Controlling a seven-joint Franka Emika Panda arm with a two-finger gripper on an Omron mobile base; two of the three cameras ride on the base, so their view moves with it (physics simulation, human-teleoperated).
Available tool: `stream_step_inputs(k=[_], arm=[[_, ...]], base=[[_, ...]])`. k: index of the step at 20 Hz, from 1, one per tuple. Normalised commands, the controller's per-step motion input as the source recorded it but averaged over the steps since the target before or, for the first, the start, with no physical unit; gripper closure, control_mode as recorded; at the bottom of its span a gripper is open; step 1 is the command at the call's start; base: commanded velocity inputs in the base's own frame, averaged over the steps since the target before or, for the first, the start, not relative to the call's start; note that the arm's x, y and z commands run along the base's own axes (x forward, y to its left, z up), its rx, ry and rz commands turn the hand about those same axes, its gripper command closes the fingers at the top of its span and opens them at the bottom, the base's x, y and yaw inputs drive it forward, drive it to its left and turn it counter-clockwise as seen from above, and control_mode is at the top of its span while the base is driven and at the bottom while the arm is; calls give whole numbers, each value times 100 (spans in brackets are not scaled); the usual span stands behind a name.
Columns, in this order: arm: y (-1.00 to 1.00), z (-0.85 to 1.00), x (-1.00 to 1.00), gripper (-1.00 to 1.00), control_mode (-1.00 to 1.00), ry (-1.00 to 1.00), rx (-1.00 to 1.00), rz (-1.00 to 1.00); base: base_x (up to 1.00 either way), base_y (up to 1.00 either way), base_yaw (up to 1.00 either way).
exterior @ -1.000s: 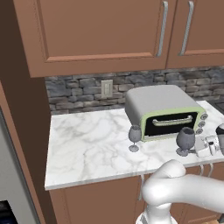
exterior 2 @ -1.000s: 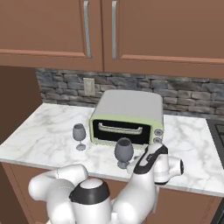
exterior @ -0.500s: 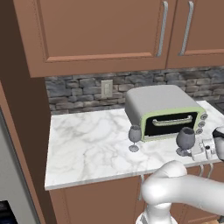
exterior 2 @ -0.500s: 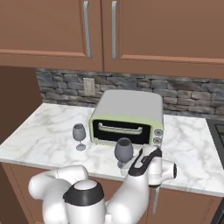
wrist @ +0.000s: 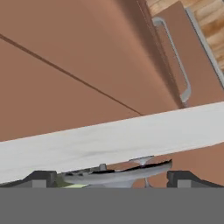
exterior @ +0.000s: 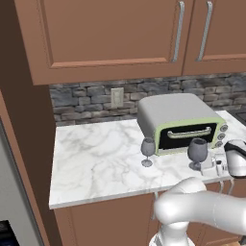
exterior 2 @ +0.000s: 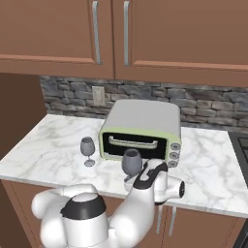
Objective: Retrieve the wine glasses from the counter and place one next to each plate.
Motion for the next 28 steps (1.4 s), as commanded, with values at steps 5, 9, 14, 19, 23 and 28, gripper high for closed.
stream_step_inputs(k=[5, 9, 14, 19, 23, 28], arm=[[25, -3, 10, 100, -100, 0, 2, -8], [0, 19, -12, 100, -100, -13, 11, -11], [0, 64, -44, 100, -100, -26, 13, -13], [0, 86, -45, 100, -100, -15, 14, -14], [10, 97, -58, 100, -100, 0, 3, -25], [36, 82, -61, 100, -100, 5, -5, -35]], base=[[0, 0, 0], [0, 0, 0], [0, 0, 0], [0, 0, 0], [0, 0, 0], [0, 0, 0]])
